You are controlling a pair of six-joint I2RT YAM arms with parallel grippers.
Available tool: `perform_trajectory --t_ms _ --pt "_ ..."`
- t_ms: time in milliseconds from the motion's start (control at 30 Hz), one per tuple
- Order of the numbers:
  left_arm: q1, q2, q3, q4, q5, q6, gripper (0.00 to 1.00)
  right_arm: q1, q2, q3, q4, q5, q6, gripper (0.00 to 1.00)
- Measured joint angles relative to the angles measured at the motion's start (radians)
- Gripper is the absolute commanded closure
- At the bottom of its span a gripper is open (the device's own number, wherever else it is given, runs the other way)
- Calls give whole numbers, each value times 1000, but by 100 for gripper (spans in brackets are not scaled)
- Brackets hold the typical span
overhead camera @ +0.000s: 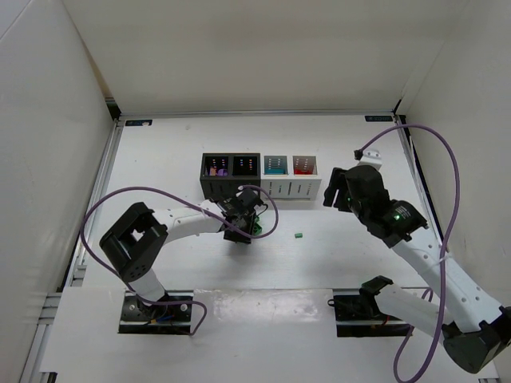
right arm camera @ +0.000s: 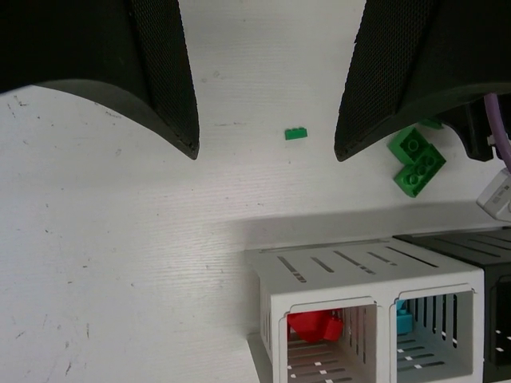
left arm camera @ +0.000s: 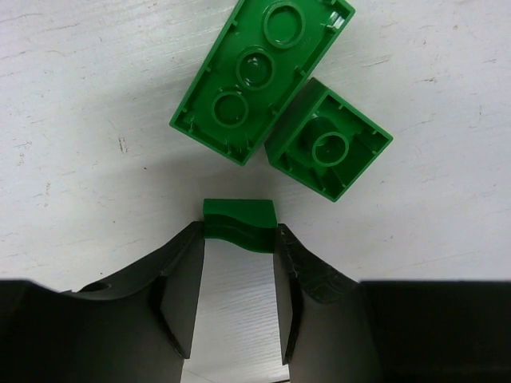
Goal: Sort the legos into containers by color
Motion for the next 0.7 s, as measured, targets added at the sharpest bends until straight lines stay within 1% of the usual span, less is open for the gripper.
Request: perform_trajectory --t_ms 100,233,333,367,433,567,700 --pt "-1 0 3 -6 0 0 54 11 0 -12 -10 3 9 28" --pt "-4 -6 3 -13 -8 2 62 18 -11 -12 -22 8 12 28" --pt "-6 -24 3 -27 -14 6 62 18 -29 -12 -23 11 14 28" --pt "-7 -34 3 -32 -16 9 64 18 -36 -12 -24 11 16 30" --pt "-7 -58 3 -41 -20 14 65 19 -47 -12 -25 11 16 30" --pt "-13 -92 31 -82 -42 27 65 19 -60 -12 -28 13 16 30" --pt "-26 -143 103 -134 -68 64 64 19 -72 -12 -37 14 16 30"
